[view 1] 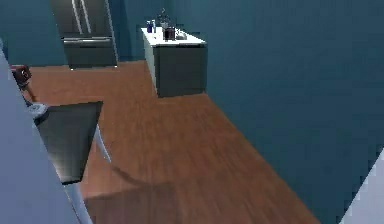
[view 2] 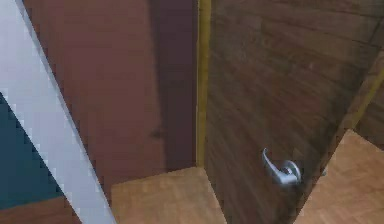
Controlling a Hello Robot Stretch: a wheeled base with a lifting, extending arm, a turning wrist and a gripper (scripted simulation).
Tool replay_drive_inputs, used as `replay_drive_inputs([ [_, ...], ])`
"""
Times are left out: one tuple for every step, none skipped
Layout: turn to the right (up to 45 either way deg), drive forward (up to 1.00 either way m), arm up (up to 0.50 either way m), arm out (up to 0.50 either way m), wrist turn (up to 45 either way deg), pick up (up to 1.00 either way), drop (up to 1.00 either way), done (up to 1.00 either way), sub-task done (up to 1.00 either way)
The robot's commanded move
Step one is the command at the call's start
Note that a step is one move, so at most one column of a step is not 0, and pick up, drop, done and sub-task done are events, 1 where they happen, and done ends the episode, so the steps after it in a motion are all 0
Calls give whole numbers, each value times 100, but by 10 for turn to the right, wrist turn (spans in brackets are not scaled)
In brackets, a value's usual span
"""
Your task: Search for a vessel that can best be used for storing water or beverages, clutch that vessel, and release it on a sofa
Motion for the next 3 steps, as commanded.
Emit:
replay_drive_inputs([
  [0,50,0,0,0,0,0,0,0],
  [-450,0,0,0,0,0,0,0,0],
  [-120,0,0,0,0,0,0,0,0],
])
